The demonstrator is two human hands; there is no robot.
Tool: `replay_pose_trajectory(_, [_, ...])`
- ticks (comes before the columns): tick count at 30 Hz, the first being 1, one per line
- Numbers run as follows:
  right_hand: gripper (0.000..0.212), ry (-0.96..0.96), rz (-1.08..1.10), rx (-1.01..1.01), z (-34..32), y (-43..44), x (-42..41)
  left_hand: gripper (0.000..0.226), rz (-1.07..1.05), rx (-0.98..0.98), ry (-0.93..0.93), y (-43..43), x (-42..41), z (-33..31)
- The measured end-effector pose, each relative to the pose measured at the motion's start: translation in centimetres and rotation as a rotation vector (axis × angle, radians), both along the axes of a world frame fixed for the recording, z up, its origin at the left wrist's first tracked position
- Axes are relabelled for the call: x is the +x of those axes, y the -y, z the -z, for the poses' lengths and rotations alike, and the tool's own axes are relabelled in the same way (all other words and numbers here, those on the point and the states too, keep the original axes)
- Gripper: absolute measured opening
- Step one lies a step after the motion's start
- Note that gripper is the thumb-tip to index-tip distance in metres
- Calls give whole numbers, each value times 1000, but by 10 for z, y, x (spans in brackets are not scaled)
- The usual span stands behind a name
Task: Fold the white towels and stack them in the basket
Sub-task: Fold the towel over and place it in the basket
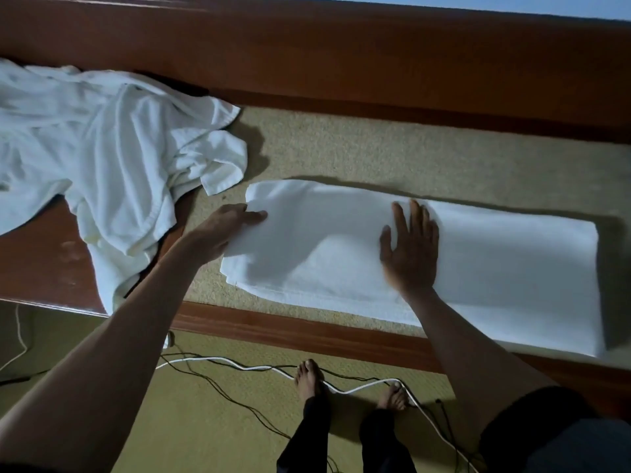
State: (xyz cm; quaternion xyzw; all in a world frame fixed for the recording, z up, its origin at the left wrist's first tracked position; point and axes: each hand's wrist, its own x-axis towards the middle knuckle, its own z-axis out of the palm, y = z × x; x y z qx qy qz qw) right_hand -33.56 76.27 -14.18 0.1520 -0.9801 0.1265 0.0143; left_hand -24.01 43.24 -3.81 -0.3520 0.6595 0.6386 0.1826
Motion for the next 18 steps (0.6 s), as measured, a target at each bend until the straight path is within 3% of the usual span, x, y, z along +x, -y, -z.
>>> replay_pose_trajectory(4, [58, 104, -81, 38, -9, -5, -2, 26, 36, 52, -111, -29, -5, -45])
replay_pose_trajectory(8, [62, 242, -178, 146, -33, -55, 1, 37, 174, 43, -188, -81, -25, -88])
replay_pose_trajectory(13, [64, 308, -1, 211, -48, -184, -3, 39, 267, -14, -259, -184, -62, -122])
replay_pose_trajectory(15, [64, 300, 102, 171, -48, -238, -2, 35, 296, -63, -283, -232, -77, -124])
replay_pose_trajectory(18, [66, 293, 201, 42, -55, -295, 4, 49, 291, -78, -280, -297, -96, -111])
